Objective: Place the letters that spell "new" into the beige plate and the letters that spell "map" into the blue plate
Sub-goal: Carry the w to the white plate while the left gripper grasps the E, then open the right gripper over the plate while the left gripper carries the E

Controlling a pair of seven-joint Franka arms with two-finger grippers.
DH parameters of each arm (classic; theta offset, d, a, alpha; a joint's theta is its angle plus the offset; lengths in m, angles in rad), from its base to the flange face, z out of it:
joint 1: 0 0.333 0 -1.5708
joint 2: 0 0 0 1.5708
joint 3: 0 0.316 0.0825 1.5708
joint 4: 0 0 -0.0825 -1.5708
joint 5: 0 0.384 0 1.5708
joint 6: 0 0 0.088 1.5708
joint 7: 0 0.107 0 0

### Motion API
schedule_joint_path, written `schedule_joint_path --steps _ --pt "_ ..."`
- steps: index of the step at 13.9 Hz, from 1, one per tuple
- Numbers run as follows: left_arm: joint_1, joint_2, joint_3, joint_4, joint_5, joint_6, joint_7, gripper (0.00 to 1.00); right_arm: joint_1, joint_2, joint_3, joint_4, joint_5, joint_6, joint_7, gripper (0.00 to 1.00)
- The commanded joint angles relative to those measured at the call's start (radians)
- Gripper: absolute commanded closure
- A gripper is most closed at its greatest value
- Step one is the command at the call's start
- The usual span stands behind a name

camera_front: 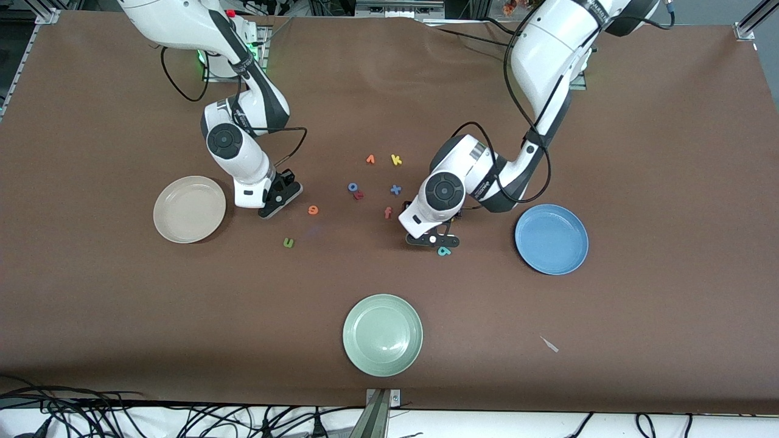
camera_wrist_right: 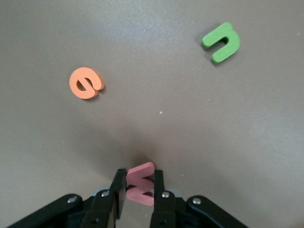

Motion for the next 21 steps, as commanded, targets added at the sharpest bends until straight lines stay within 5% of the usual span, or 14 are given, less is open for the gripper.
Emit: schedule_joint_path --steps 1,3,7,11,12,13,14,18,21 --pt "-0.012 0.013 0.015 0.01 -0.01 0.034 -0.002 0.0 -0.004 -0.089 -0.037 0.028 -0.001 -0.172 0.003 1.0" --pt "-0.015 0.02 0.017 0.003 0.005 0.068 -0.001 0.21 -0.004 -0.11 -0.087 0.09 0.001 -0.333 0.006 1.0" --pt "-0.032 0.045 0.014 -0.002 0.088 0.098 -0.052 0.26 -0.019 -0.09 -0.219 0.178 -0.008 -0.486 -0.029 1.0" --pt "-0.032 0.043 0.014 -0.002 0.089 0.103 -0.073 0.84 -0.068 -0.004 -0.296 0.19 -0.002 -0.43 -0.021 1.0" --pt "-0.027 0.039 0.014 -0.002 0.089 0.095 -0.073 0.91 -0.08 0.007 -0.296 0.192 -0.002 -0.418 -0.018 0.95" --pt "-0.023 0.03 0.014 0.0 0.089 0.089 -0.071 0.94 -0.082 0.007 -0.296 0.192 0.004 -0.418 -0.015 0.57" --pt "-0.019 0.022 0.015 0.001 0.089 0.076 -0.07 0.97 -0.08 0.002 -0.296 0.193 0.009 -0.42 -0.011 0.05" --pt "0.03 -0.067 0.019 0.01 0.092 -0.053 -0.048 1.0 -0.067 -0.008 -0.279 0.276 0.012 -0.513 0.127 0.0" --pt "0.094 -0.13 0.02 0.007 0.092 -0.164 0.067 1.0 -0.059 0.007 -0.198 0.328 0.06 -0.507 0.358 0.0"
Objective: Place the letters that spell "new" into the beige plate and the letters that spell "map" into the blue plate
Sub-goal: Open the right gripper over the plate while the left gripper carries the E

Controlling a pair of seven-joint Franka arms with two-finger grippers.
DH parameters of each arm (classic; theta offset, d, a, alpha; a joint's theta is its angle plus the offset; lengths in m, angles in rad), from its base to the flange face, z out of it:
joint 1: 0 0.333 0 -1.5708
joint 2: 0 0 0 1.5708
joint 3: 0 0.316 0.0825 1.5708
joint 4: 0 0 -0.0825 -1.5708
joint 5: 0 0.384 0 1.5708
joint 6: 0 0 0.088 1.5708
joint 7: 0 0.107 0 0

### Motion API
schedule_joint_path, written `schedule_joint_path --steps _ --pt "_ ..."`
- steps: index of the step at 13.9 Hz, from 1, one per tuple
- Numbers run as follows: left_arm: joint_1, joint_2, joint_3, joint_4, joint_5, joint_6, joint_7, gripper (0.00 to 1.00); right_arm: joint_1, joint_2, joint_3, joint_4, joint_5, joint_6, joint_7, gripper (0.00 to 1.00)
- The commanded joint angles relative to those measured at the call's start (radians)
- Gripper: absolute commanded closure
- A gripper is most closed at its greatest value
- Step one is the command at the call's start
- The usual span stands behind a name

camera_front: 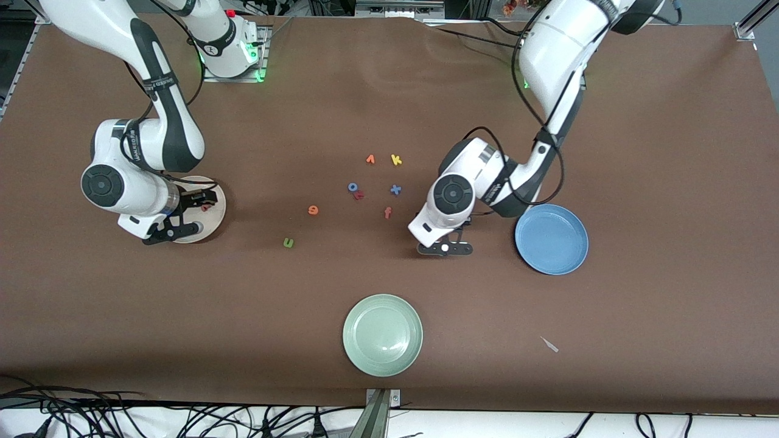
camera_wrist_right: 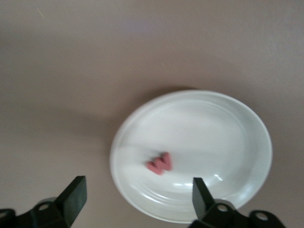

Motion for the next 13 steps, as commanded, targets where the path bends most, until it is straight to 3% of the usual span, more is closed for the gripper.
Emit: schedule_joint_path --steps 1,4,8,13 --pt "0.074 -0.066 -0.004 -0.025 0.036 -0.102 0.118 1.0 0.015 0.021 0.07 0.043 0.077 0.01 0.211 0.0" --pt "0.139 -0.087 -0.005 -0.03 0.113 -0.166 0.262 1.0 0.041 0.047 0.113 0.051 0.147 0.093 0.405 0.0" --pt "0.214 -0.094 -0.007 -0.036 0.12 -0.208 0.353 1.0 0.136 0.097 0.116 0.051 0.15 0.24 0.695 0.0" --pt "0.308 -0.091 -0.008 -0.112 0.12 -0.161 0.549 0.98 0.165 0.192 0.116 0.058 0.15 0.397 0.767 0.0"
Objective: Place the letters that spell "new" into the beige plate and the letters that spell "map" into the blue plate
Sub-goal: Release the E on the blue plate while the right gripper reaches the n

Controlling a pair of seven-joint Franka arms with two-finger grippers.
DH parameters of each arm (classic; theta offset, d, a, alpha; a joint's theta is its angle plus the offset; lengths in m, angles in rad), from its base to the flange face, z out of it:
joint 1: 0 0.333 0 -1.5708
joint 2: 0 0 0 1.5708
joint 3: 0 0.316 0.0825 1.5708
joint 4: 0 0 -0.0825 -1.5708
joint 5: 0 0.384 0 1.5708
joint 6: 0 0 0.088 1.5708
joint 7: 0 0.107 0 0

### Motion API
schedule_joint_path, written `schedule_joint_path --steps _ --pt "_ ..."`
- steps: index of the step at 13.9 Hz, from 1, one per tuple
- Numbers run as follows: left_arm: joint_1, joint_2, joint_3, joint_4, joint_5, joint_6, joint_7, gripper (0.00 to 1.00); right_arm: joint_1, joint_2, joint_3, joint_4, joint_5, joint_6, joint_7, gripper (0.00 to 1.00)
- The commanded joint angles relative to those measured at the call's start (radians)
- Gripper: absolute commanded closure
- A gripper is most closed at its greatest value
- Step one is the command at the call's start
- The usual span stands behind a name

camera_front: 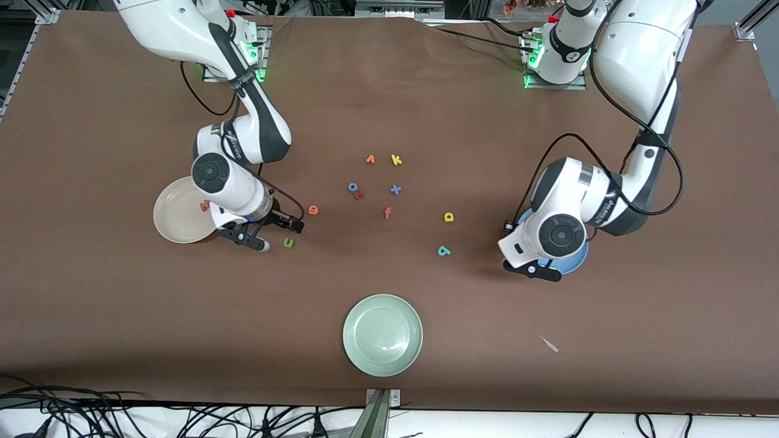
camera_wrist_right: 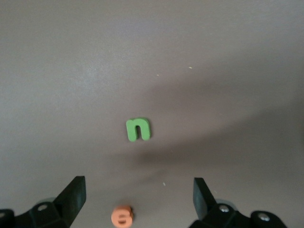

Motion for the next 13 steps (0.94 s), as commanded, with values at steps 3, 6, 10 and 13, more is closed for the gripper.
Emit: schedule_joint_path --steps 3,6,10,13 --pt "0.065 -0.03 -0.014 -0.127 0.027 0.105 0.114 0.8 -0.003 0.086 -0.005 0.053 0.012 0.044 0.008 0.0" --pt "0.065 -0.032 -0.015 -0.138 0.027 0.113 0.114 0.01 -0.003 0.113 -0.005 0.089 0.01 0.041 0.013 0.01" --pt "0.051 -0.053 -0.021 -0.126 0.006 0.099 0.096 0.0 -0.006 0.133 -0.007 0.108 0.009 0.041 0.001 0.08" --pt "0.042 -0.067 -0.093 -0.124 -0.024 0.099 -0.074 0.0 -0.006 0.147 -0.007 0.114 0.001 0.041 -0.004 0.17"
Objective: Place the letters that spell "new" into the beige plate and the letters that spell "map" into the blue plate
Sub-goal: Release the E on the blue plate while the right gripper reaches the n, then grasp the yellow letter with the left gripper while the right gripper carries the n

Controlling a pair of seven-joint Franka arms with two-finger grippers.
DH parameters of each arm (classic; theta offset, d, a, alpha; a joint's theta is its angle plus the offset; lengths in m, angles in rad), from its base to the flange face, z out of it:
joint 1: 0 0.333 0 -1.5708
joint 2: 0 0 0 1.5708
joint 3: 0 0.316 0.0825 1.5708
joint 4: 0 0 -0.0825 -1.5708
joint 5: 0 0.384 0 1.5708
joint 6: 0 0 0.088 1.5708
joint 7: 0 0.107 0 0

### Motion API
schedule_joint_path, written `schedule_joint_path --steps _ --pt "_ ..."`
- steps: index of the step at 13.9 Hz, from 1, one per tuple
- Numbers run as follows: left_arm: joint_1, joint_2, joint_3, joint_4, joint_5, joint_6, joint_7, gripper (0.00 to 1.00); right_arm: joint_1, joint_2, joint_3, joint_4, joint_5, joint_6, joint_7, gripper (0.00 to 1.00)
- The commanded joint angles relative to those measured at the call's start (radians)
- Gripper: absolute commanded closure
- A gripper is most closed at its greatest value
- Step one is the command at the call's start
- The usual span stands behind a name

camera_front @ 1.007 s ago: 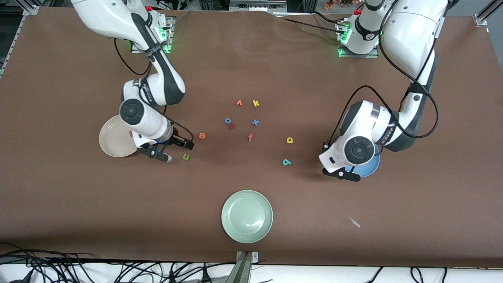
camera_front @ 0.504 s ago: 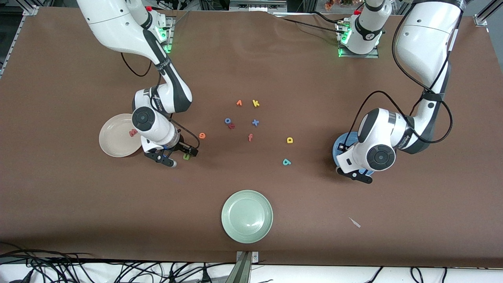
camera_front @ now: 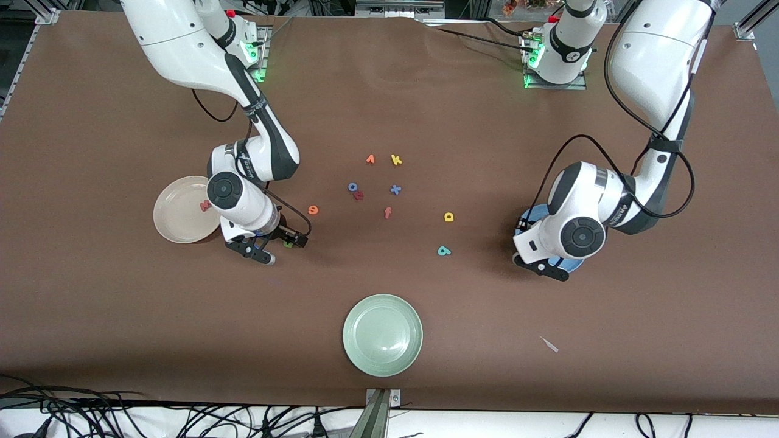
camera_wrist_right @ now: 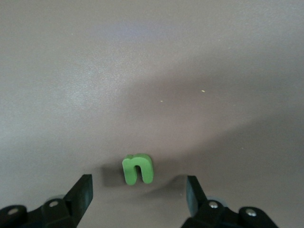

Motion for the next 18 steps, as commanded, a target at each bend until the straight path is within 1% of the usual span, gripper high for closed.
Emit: schedule_joint_path --steps 1,2,4,6,7,8,11,12,13,15,17,18 --pt "-0.012 -0.03 -0.064 -0.018 -0.017 -0.002 -0.189 0.0 -0.001 0.025 -0.001 0.032 0.0 -0.004 -0.01 0.2" --pt "-0.016 -0.023 -0.095 -0.018 -0.017 0.006 -0.258 0.0 -0.001 0.025 -0.001 0.032 0.0 -0.004 -0.01 0.24" --pt "-0.058 -0.012 -0.109 -0.019 -0.017 0.012 -0.355 0.0 -0.001 0.026 -0.001 0.032 0.001 -0.004 -0.007 0.37" --pt "-0.081 0.012 -0.109 -0.035 -0.017 0.05 -0.421 0.0 -0.001 0.032 -0.001 0.03 0.001 -0.006 0.0 0.58" --pt "-0.088 0.026 -0.109 -0.045 -0.019 0.09 -0.453 0.0 -0.001 0.032 -0.001 0.03 0.001 -0.006 0.001 0.66" --pt "-0.108 0.032 -0.11 -0.056 -0.019 0.128 -0.502 0.0 -0.001 0.034 -0.001 0.03 0.001 -0.006 0.003 0.77" --pt "-0.139 0.065 -0.109 -0.071 -0.019 0.242 -0.578 0.0 0.0 0.029 -0.001 0.033 0.001 -0.015 -0.007 0.97" --pt "-0.141 0.066 -0.11 -0.081 -0.019 0.276 -0.594 0.0 0.0 0.028 -0.002 0.047 0.0 -0.042 -0.007 1.0" --pt "-0.142 0.068 -0.11 -0.085 -0.023 0.303 -0.611 0.0 -0.001 0.025 -0.006 0.073 -0.002 -0.091 -0.011 1.0" --pt "-0.171 0.078 -0.109 -0.085 -0.031 0.331 -0.651 0.0 -0.006 0.009 -0.021 0.125 -0.025 -0.223 -0.025 1.0" --pt "-0.176 0.088 -0.109 -0.114 -0.025 0.38 -0.656 0.02 -0.004 -0.03 -0.048 0.113 -0.042 -0.298 -0.115 1.0" --pt "-0.174 0.086 -0.109 -0.146 -0.017 0.423 -0.654 0.06 -0.004 -0.055 -0.07 0.084 -0.042 -0.306 -0.169 1.0"
